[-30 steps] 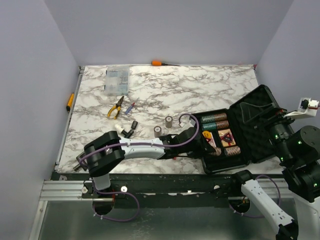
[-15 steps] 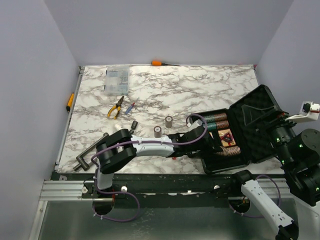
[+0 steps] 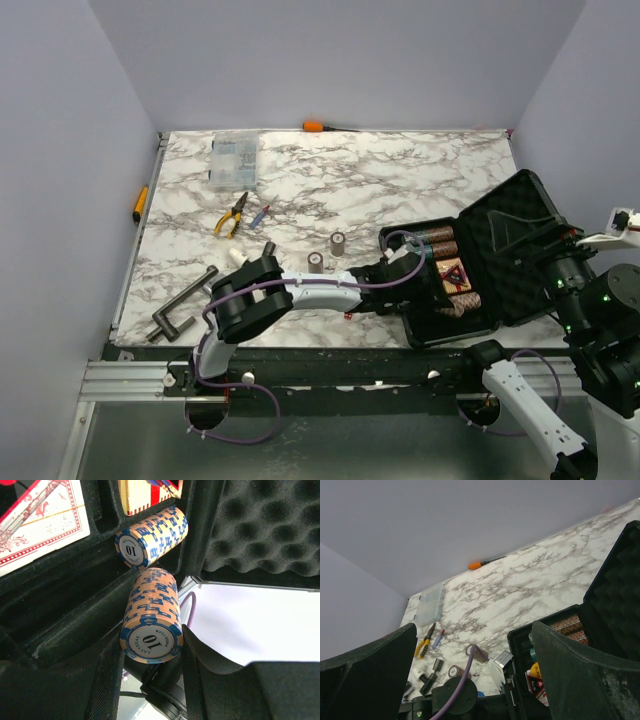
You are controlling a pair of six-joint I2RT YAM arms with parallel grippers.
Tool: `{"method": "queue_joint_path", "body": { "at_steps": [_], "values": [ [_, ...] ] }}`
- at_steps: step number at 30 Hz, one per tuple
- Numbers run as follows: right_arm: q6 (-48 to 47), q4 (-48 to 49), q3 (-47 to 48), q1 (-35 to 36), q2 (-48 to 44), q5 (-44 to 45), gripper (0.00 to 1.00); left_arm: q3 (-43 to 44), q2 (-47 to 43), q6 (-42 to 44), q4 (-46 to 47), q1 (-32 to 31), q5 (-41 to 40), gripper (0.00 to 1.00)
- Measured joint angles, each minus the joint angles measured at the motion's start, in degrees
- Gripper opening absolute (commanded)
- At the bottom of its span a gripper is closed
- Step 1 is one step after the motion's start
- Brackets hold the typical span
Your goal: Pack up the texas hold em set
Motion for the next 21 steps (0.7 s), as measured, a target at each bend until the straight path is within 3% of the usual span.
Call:
{"method": "queue_joint_path", "body": {
  "at_steps": [21],
  "values": [
    [0.11,-0.66,0.07,0.00,-0.79,0.57,1.00,0.98,1.92,-0.83,-1.99,0.00,0.55,0.02]
  ]
}}
